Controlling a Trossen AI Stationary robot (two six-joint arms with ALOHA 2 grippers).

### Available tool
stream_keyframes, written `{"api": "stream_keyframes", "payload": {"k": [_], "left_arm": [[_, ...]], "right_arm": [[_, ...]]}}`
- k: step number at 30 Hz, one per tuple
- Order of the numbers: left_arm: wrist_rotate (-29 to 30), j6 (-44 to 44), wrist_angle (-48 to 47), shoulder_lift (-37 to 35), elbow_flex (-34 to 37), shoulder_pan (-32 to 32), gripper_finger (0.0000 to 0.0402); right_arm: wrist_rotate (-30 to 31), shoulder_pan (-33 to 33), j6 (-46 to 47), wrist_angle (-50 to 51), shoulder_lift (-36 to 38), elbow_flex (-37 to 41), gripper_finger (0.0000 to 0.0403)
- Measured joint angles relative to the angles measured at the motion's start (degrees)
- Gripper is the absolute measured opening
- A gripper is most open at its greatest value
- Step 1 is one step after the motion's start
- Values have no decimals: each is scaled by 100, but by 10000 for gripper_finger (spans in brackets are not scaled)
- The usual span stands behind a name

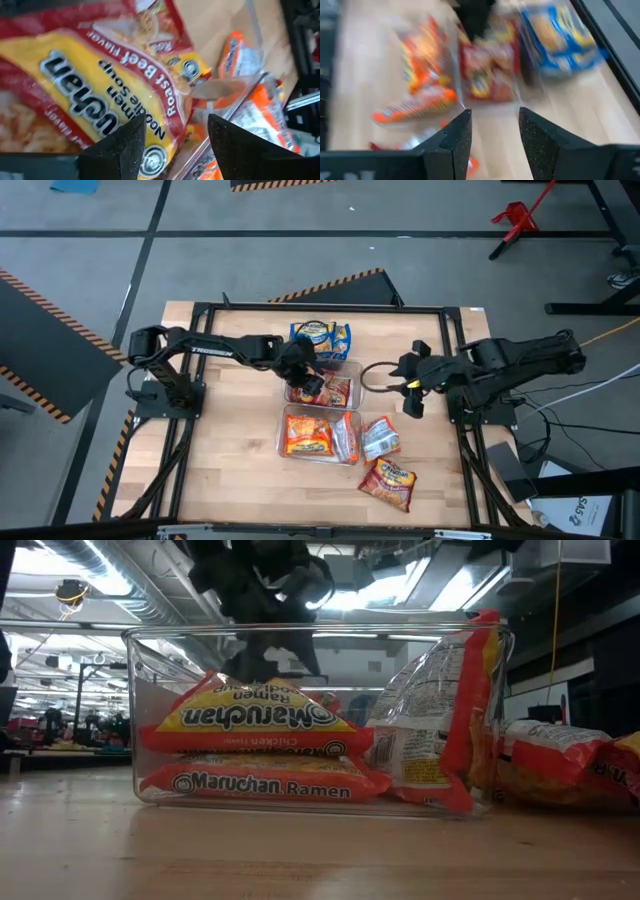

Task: Sort Maruchan noodles
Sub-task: Put the top red noodle pack into the top transparent bin, then put the orange noodle pack into the bottom transparent bin

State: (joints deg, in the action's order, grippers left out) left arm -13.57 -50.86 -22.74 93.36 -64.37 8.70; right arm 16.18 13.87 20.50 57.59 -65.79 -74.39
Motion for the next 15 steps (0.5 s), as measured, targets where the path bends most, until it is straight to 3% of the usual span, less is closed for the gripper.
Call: {"api": "stream_keyframes", "payload": {"k": [9,15], "left_arm": [[-157,21,63,192,3,-10,205],[-958,71,334,-84,3,207,205]], "right_arm": [[336,2,781,1082,-496,41,150],[-412,3,1078,566,-534,797,150]]}}
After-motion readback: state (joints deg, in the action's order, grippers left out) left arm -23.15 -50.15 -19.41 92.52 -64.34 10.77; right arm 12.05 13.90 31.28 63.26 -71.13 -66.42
